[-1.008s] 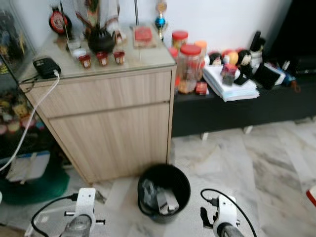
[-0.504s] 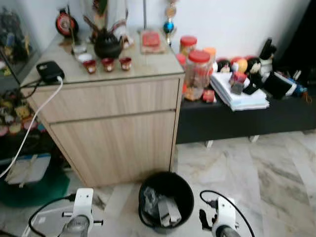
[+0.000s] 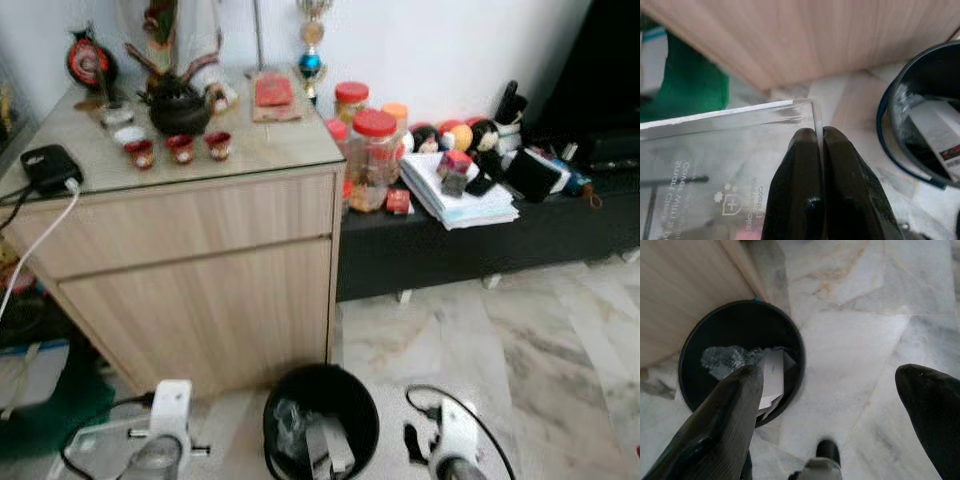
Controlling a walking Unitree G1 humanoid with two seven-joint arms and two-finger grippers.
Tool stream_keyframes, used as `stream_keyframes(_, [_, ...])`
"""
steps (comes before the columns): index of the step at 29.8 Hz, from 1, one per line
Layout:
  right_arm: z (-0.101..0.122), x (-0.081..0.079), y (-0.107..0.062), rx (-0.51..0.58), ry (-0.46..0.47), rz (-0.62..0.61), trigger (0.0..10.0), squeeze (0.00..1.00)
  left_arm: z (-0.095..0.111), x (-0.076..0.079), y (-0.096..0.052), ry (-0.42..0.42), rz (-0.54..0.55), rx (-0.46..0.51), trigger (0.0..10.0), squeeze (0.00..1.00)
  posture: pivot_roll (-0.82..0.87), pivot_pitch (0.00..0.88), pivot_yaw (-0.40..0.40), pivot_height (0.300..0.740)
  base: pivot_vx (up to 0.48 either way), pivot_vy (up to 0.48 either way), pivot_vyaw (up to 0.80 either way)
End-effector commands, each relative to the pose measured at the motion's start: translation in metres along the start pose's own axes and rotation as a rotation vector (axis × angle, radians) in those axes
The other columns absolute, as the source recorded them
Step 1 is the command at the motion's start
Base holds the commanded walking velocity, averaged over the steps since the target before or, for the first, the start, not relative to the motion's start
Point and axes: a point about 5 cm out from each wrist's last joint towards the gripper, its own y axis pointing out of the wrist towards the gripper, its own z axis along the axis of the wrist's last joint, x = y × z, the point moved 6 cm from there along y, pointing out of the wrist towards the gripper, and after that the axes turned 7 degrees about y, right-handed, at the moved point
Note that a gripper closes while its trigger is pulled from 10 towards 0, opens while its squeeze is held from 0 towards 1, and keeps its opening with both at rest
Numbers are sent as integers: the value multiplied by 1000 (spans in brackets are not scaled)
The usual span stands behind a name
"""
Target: Picking trash to rubbish bin
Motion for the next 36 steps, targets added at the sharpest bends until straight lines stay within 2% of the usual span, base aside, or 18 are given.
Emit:
stream_keyframes(1, [0, 12, -1, 2, 3, -28, 10000, 0, 2, 11, 0, 12, -25, 5, 10000, 0, -33, 4, 3, 740, 292, 0, 0])
stream_keyframes(13, [1, 13, -1, 4, 1, -31, 10000, 0, 4, 13, 0, 20, -37, 10, 10000, 0, -41, 0, 7, 740, 291, 0, 0])
stream_keyframes(18, [1, 16, -2, 2, -5, -33, 10000, 0, 9, 27, 0, 51, -107, 19, 10000, 0, -44, 0, 8, 740, 109, 0, 0])
stream_keyframes(19, [1, 17, -2, 2, -9, -32, 10000, 0, 17, 39, 0, 84, -154, 43, 10000, 0, -48, 0, 8, 740, 0, 0, 0])
stream_keyframes(22, [2, 18, -2, 6, -12, -31, 10000, 0, 30, 55, -1, 132, -215, 85, 10000, 0, -53, 0, 8, 740, 0, 0, 0])
stream_keyframes(23, [5, 17, -1, 13, -16, -26, 10000, 0, 42, 69, -2, 166, -262, 123, 10000, 0, -56, 0, 3, 740, 0, 0, 0])
stream_keyframes(24, [5, 17, -1, 13, -16, -26, 10000, 0, 42, 69, -2, 166, -262, 123, 10000, 0, -56, 0, 3, 740, 0, 0, 0])
stream_keyframes(25, [9, 14, 0, 24, -24, -15, 10000, 0, 55, 82, -4, 169, -309, 160, 10000, 0, -58, 0, 1, 740, 0, 0, 0])
stream_keyframes(27, [14, 11, 1, 35, -32, -4, 10000, 0, 64, 90, -6, 173, -336, 183, 10000, 0, -62, 0, -1, 740, 0, 0, 0])
stream_keyframes(28, [18, 9, 1, 47, -43, 7, 10000, 0, 73, 98, -8, 175, -365, 207, 10000, 0, -71, 0, -7, 740, 0, 0, 0])
stream_keyframes(29, [27, 4, 3, 70, -63, 30, 10000, 0, 89, 112, -12, 174, -415, 257, 10000, 0, -74, 0, -9, 740, 0, 0, 0])
stream_keyframes(32, [33, 0, 4, 86, -78, 50, 10000, 0, 102, 121, -16, 173, -448, 296, 10000, 0, -74, 0, -9, 740, 0, 0, 0])
stream_keyframes(34, [58, -20, 6, 159, -123, 140, 10000, 0, 130, 151, -31, 147, -565, 392, 10000, 0, -90, 16, -27, 740, 0, 0, 0])
stream_keyframes(36, [75, -33, 5, 210, -150, 197, 10000, 0, 148, 168, -42, 111, -636, 449, 10000, 0, -98, 26, -31, 740, 0, 0, 0])
